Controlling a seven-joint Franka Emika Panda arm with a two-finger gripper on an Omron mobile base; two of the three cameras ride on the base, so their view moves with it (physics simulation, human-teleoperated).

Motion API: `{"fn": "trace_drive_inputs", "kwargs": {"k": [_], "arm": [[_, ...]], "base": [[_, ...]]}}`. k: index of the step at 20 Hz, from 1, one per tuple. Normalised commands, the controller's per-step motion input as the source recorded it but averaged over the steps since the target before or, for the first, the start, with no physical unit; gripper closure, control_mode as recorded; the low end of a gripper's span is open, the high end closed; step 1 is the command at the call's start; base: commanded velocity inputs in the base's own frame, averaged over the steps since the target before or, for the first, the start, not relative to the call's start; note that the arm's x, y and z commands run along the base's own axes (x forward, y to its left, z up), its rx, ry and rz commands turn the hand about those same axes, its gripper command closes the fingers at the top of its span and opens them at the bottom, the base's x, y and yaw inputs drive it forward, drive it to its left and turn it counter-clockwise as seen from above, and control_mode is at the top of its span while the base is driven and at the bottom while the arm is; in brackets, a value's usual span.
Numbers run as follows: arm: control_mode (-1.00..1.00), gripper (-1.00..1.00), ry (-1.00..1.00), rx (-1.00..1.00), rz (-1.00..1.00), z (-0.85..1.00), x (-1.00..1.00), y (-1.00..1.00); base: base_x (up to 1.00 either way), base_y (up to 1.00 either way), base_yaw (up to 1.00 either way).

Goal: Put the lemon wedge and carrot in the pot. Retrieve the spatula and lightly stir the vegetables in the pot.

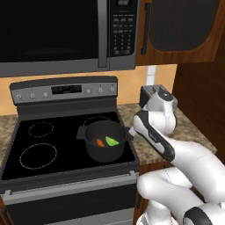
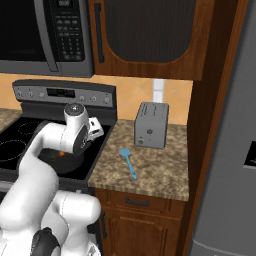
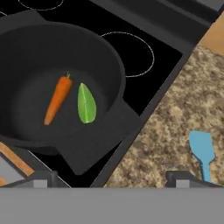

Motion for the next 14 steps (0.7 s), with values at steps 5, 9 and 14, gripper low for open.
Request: {"fn": "trace_drive_inputs", "kwargs": {"k": [5,9,14], "arm": [[-1.0,-1.0,0.1,0.06,-0.18,-0.01,-0.13,-1.0],[-1.0,-1.0,0.15,0.09,-0.18,-0.05,-0.02,-1.0],[-1.0,-1.0,0.18,0.06,-0.12,-0.29,0.01,-1.0]], "base": [[0.0,0.0,0.0],[0.0,0.0,0.0],[0.0,0.0,0.0]]}}
